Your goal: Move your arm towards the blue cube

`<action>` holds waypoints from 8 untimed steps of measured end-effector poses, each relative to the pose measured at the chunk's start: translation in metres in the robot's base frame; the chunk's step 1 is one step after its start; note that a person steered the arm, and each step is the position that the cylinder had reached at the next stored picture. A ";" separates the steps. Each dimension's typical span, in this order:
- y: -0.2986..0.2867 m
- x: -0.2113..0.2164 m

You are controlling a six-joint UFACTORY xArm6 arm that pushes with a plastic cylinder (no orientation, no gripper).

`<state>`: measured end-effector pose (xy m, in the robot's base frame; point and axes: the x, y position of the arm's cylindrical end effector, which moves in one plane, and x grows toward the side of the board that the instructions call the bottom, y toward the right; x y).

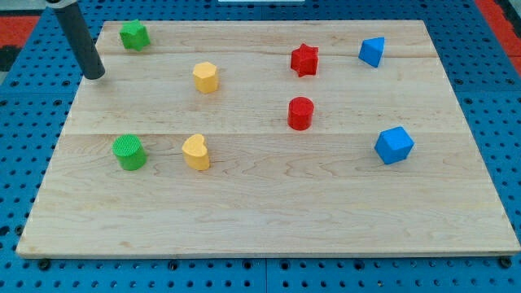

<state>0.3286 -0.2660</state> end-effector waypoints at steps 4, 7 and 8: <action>0.150 0.068; 0.339 0.030; 0.451 0.040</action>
<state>0.3689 0.1852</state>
